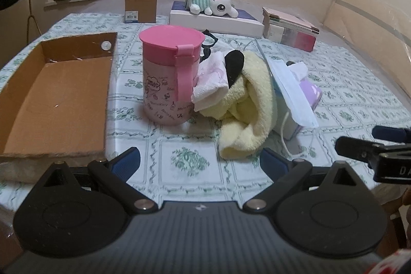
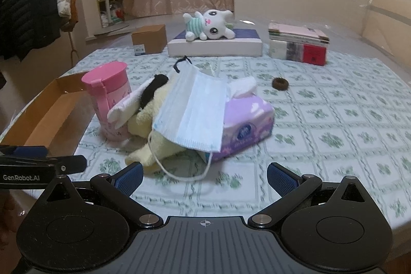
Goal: Organize soft objects
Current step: 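Reach the right gripper to the blue face mask and grasp it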
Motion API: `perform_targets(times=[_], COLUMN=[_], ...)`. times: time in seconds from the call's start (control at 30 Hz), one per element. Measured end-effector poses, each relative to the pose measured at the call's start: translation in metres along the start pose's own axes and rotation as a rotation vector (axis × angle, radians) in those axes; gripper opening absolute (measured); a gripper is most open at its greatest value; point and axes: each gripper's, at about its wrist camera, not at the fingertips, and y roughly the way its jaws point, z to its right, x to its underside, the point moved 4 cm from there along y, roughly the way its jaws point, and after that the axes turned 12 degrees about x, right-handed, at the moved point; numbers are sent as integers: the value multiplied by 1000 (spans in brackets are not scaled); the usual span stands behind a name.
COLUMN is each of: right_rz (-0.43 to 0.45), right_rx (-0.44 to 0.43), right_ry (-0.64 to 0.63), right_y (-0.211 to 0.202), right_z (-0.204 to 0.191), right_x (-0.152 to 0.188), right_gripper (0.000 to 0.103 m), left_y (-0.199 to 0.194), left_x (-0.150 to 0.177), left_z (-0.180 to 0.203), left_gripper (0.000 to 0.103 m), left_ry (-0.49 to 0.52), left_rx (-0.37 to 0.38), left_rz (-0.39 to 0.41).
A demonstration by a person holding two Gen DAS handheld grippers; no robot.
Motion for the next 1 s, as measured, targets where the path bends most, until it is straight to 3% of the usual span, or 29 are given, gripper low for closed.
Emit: perform_targets(times=[0.23, 0.33, 0.63, 0.93, 1.0], right_rz=[26, 24, -32, -43, -37], right_rx=[-68, -87, -29, 15, 28], right_ry=[-24, -44, -15, -50, -75], right_y=[36, 54, 96, 107, 105], right_z=[-17, -26, -19, -13, -14], right_x=[-25, -34, -41, -37, -36], right_gripper=[101, 91, 78, 53, 43], left_y=[31, 40, 55, 60, 60], left_x=[-3, 0, 0, -7, -9], left_z=[0, -2, -5, -2, 0], left_gripper=[99, 99, 99, 99, 99], left_ry=[66, 65, 59, 61, 66], left_rx=[25, 38, 76, 90, 90], left_rz=[-32, -47, -54, -33, -29])
